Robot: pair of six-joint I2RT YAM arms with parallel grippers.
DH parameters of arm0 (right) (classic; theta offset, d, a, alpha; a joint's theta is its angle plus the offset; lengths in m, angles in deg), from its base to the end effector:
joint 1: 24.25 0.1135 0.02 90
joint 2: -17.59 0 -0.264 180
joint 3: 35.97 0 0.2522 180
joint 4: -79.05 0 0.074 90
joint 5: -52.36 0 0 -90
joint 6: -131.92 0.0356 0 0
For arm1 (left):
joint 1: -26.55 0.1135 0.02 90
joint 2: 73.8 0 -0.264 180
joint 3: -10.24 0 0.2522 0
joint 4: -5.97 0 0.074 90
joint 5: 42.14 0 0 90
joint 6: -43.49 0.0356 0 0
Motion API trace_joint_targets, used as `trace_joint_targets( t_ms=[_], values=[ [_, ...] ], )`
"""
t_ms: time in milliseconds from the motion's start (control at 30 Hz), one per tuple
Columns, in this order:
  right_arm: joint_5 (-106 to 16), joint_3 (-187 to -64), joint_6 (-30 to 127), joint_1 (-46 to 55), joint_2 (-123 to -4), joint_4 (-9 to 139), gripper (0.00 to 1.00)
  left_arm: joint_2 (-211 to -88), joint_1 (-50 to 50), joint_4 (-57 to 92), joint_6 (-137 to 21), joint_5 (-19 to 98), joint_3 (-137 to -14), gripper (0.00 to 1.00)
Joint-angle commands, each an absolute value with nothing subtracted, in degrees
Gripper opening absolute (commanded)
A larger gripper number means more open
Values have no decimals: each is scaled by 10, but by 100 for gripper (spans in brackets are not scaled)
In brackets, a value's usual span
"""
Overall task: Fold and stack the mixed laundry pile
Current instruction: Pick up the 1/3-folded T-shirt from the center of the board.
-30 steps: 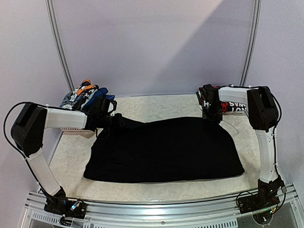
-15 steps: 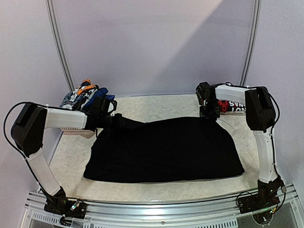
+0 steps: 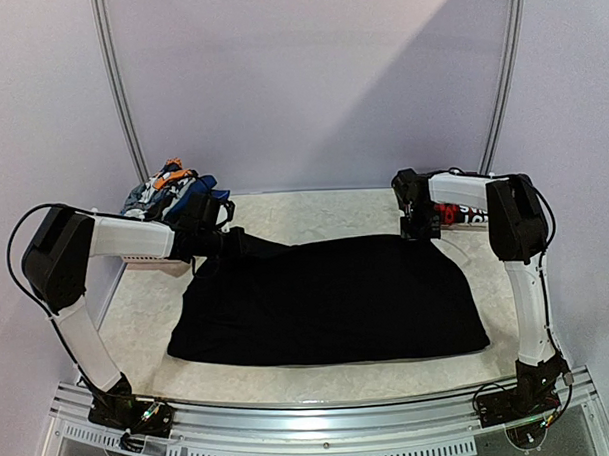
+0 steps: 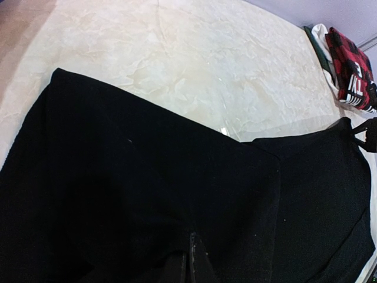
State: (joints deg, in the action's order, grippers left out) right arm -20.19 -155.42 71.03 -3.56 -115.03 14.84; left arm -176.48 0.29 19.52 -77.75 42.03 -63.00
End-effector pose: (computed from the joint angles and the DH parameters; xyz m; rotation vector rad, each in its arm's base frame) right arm 0.4415 0.1553 0.1450 0.2533 2.7927 -0.2598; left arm 0.3370 -0.1703 0.1725 -0.0511 2.3992 -0.6090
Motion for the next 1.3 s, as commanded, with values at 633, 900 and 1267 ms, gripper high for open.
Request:
trace_joint_targets(
  t_ms=[633, 900, 1267],
  values=[
    [-165, -1549, 672, -57, -1115, 129, 0, -1753, -3, 225, -771, 432, -624, 0],
    [-164, -1527, 662, -61, -1086, 132, 0, -1736, -4, 235, -773, 440, -621, 0],
    [-191, -1524, 647, -74, -1081, 136, 6, -1729, -4, 242, -771, 448, -621, 0]
  ],
)
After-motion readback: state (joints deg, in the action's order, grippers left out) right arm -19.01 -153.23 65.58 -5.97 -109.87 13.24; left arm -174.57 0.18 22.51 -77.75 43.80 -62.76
